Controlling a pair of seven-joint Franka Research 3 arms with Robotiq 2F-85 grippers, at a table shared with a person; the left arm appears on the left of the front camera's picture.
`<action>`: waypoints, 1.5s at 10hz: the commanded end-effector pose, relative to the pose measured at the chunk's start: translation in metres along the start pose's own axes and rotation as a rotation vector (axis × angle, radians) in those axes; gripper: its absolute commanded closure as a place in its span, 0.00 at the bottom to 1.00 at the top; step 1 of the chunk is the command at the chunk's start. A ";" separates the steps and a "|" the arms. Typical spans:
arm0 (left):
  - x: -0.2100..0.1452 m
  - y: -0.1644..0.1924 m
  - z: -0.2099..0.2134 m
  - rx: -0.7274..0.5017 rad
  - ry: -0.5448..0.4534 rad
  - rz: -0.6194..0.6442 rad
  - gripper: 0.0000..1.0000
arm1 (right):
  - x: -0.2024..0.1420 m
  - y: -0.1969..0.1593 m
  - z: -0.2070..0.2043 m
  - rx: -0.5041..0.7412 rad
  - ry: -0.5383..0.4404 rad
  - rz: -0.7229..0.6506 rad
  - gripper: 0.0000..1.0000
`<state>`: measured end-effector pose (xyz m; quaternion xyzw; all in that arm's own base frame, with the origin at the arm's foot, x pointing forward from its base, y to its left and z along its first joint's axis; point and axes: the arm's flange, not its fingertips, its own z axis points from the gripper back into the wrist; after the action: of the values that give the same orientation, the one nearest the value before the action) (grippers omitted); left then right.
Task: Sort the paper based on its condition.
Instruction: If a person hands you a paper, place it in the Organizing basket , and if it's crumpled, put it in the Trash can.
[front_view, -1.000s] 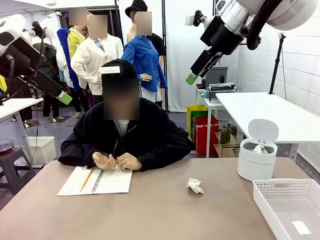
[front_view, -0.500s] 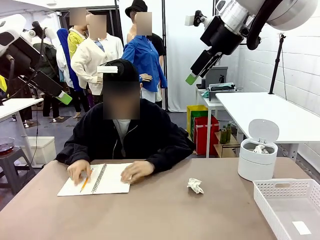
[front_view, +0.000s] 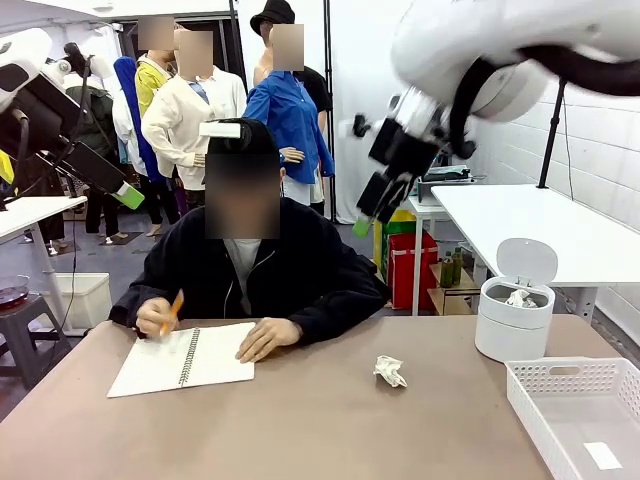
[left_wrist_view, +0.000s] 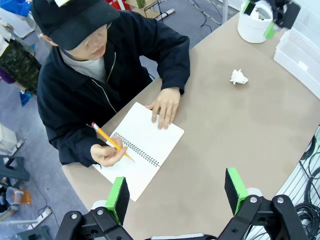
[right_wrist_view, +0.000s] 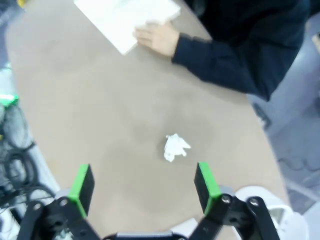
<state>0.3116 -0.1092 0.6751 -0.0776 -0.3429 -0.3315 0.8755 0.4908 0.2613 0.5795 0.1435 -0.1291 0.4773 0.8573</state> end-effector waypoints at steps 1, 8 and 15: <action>0.000 0.001 0.001 -0.001 -0.003 0.003 0.00 | 0.010 -0.001 -0.019 -0.041 0.114 -0.040 0.00; 0.000 0.001 0.001 -0.001 -0.003 0.003 0.00 | -0.048 -0.015 -0.114 -0.128 0.192 -0.156 0.00; 0.000 0.001 0.001 -0.001 -0.003 0.003 0.00 | -0.055 -0.017 -0.127 -0.111 0.228 -0.140 0.00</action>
<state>0.3117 -0.1091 0.6751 -0.0776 -0.3428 -0.3314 0.8756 0.4867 0.2586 0.4390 0.0563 -0.0494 0.4191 0.9048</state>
